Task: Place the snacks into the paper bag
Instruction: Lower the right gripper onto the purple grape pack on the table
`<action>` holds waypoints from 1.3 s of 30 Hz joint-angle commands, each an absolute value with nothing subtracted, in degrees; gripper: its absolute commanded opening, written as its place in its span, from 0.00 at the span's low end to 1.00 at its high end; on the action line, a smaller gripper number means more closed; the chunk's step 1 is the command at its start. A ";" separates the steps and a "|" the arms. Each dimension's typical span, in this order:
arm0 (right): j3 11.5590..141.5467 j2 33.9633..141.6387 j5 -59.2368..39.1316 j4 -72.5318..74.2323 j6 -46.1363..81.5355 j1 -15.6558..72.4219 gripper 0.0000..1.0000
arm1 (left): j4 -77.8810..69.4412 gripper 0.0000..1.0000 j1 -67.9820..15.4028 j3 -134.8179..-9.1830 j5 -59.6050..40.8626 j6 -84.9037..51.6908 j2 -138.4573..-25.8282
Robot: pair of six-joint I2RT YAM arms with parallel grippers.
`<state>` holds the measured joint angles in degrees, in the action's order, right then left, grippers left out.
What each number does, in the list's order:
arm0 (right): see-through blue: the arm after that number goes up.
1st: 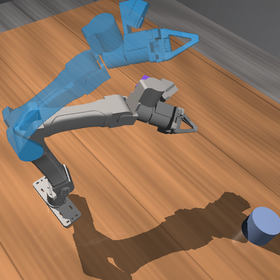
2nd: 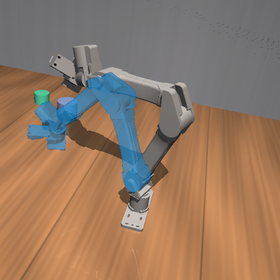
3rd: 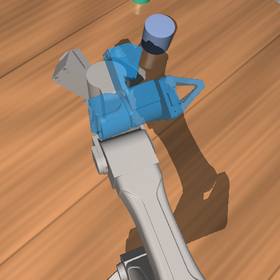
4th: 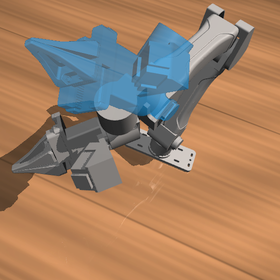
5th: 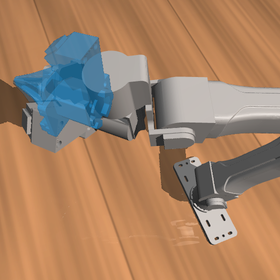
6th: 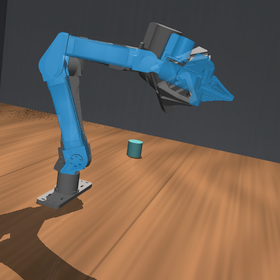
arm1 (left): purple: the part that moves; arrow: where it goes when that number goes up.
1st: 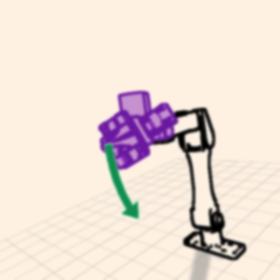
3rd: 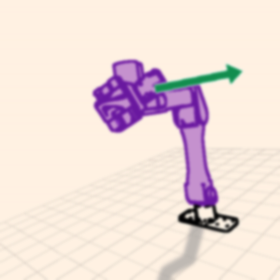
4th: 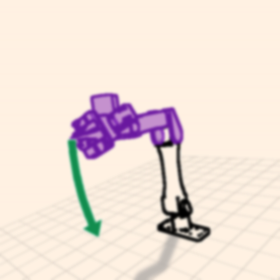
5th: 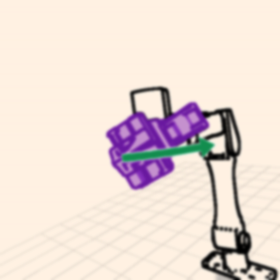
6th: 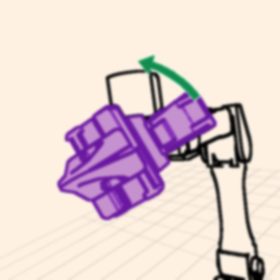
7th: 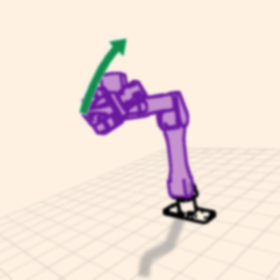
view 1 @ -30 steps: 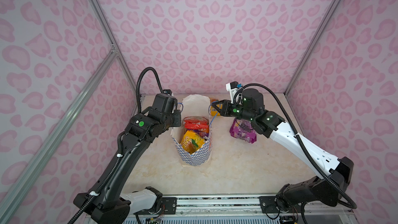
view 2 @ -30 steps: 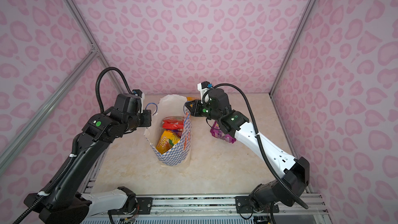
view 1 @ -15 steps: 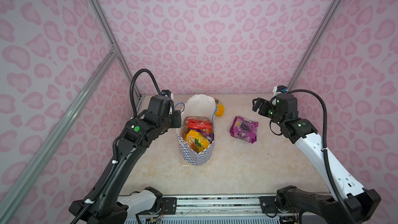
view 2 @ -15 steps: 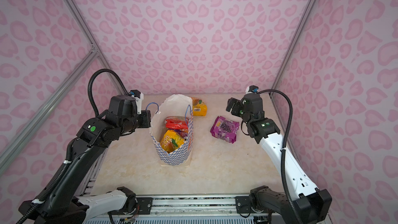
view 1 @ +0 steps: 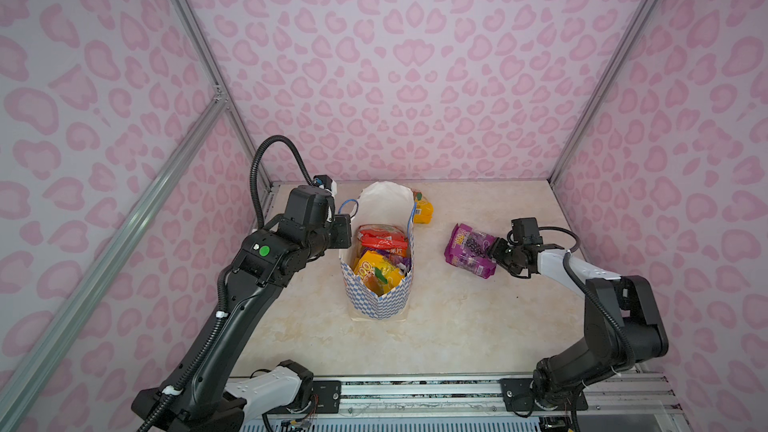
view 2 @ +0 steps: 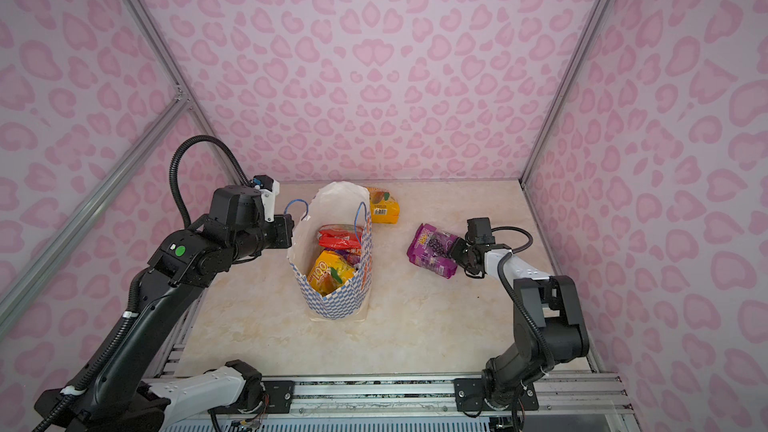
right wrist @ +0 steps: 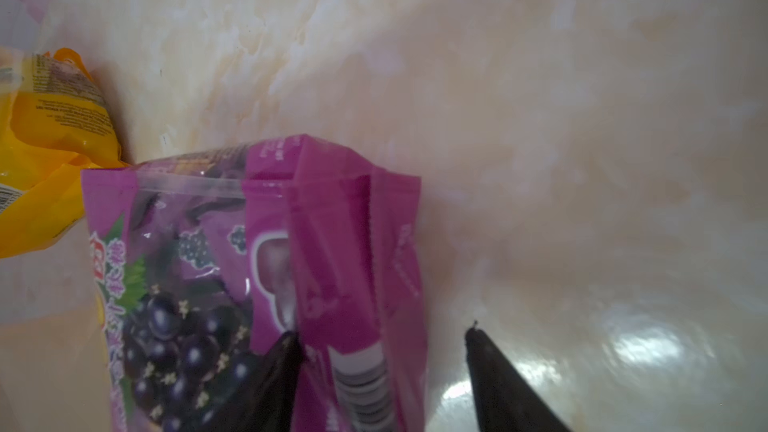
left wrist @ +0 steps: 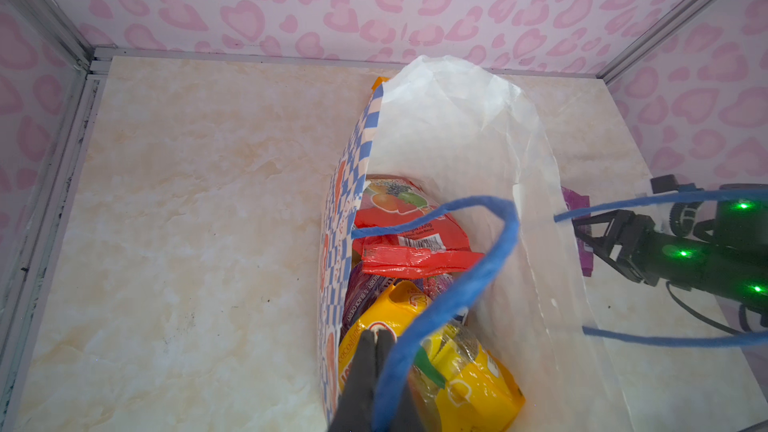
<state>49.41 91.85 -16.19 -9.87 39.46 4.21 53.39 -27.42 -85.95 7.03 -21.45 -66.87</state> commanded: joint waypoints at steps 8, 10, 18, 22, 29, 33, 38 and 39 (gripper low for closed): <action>51.14 74.16 -15.80 -10.00 38.32 5.72 0.00 | 52.03 0.03 -27.33 -84.99 5.01 -21.45 -66.10; 53.82 69.97 -14.46 -13.73 36.76 6.72 0.00 | 52.05 0.03 -27.33 -84.82 4.92 -21.29 -65.92; 66.48 60.59 -12.56 -22.68 33.39 11.12 0.00 | 51.76 0.03 -27.38 -82.67 3.65 -21.12 -64.27; 72.58 59.33 -10.31 -24.46 33.11 13.66 0.00 | 51.59 0.03 -27.37 -82.27 3.03 -21.01 -63.83; 84.62 63.83 -6.96 -27.65 30.58 21.82 0.00 | 51.23 0.03 -27.43 -81.65 1.49 -20.74 -63.72; 85.62 66.86 -0.29 -31.87 31.80 21.45 0.38 | 50.89 0.03 -27.42 -81.13 0.89 -20.76 -63.46; 66.90 63.34 -0.78 -28.55 39.39 12.50 0.98 | 50.19 0.03 -27.44 -79.96 0.63 -20.55 -63.24; 62.91 62.50 -1.27 -27.71 40.47 10.30 0.97 | 50.06 0.03 -27.42 -79.77 0.40 -20.35 -63.28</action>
<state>68.95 64.25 -2.59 -28.18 35.88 13.74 51.57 -27.44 -80.20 1.28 -20.93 -63.42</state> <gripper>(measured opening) 0.861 0.034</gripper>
